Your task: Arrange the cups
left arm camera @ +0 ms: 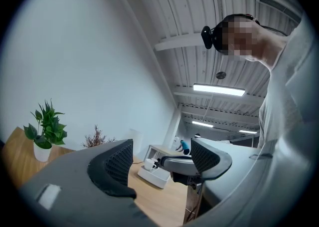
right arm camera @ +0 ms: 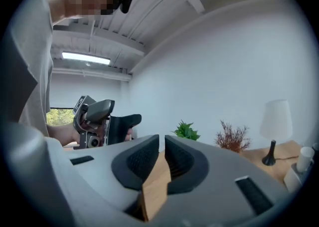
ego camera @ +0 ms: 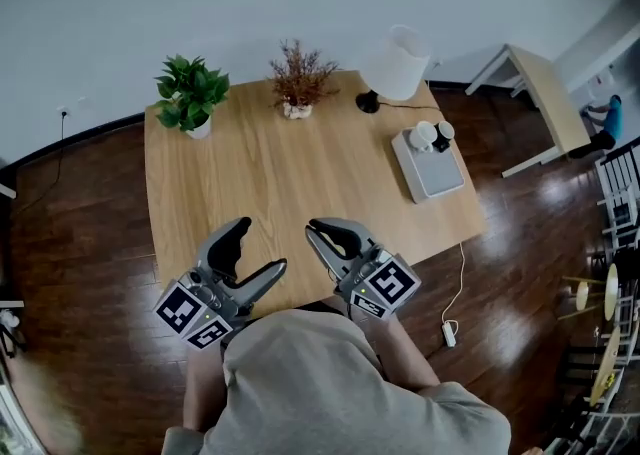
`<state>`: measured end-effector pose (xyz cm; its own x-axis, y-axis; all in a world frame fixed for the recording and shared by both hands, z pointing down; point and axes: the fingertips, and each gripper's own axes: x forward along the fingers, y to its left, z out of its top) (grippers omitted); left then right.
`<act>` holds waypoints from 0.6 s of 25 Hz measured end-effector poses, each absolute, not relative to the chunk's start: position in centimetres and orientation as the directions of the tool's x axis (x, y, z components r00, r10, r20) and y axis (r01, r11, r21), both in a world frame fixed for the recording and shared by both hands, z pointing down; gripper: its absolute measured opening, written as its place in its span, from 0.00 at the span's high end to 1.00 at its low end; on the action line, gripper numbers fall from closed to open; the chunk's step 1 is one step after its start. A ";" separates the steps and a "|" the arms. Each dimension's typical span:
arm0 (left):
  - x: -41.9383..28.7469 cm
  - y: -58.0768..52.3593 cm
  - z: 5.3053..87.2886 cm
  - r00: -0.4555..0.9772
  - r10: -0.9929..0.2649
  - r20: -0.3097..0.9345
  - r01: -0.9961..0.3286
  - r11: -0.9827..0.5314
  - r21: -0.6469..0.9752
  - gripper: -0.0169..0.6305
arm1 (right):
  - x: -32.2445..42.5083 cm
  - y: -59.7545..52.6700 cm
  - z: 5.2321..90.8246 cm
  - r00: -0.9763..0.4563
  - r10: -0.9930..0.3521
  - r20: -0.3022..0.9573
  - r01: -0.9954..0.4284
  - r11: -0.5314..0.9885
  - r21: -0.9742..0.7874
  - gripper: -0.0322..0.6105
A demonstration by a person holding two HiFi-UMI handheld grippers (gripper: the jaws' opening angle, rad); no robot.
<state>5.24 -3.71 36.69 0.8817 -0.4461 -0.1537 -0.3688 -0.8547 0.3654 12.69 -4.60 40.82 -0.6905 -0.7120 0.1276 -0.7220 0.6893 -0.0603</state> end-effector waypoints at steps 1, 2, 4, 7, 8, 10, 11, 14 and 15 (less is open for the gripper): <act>5.0 -3.7 36.6 0.882 -0.444 -0.158 -0.367 -0.857 0.363 0.43 | 12.0 -4.3 40.1 -0.694 -0.711 0.113 -0.718 0.694 -0.044 0.90; 4.7 -3.7 36.6 0.881 -0.444 -0.162 -0.366 -0.857 0.363 0.43 | 11.5 -4.1 39.3 -0.697 -0.710 0.098 -0.715 0.698 -0.033 0.90; 4.1 -3.5 36.6 0.877 -0.449 -0.170 -0.366 -0.855 0.369 0.43 | 10.8 -3.5 38.0 -0.697 -0.713 0.078 -0.716 0.698 -0.012 0.90; 3.2 -3.3 36.4 0.871 -0.455 -0.184 -0.367 -0.853 0.372 0.43 | 10.5 -3.0 36.5 -0.681 -0.729 0.067 -0.729 0.684 0.023 0.90; 3.0 -3.3 36.2 0.869 -0.456 -0.190 -0.367 -0.853 0.370 0.43 | 10.6 -2.9 36.1 -0.676 -0.735 0.062 -0.734 0.678 0.039 0.90; 2.6 -3.3 36.0 0.865 -0.459 -0.201 -0.368 -0.855 0.366 0.43 | 10.7 -2.8 35.5 -0.668 -0.743 0.047 -0.740 0.669 0.061 0.90; 2.5 -3.2 35.8 0.863 -0.460 -0.206 -0.369 -0.855 0.364 0.43 | 10.8 -2.6 35.1 -0.665 -0.746 0.040 -0.743 0.666 0.067 0.90; 2.2 -3.1 35.1 0.858 -0.463 -0.221 -0.373 -0.858 0.352 0.43 | 11.0 -2.3 34.1 -0.659 -0.752 0.019 -0.748 0.659 0.078 0.90; 2.2 -3.0 34.9 0.856 -0.465 -0.226 -0.375 -0.860 0.346 0.43 | 11.1 -2.2 33.9 -0.659 -0.752 0.010 -0.749 0.658 0.083 0.90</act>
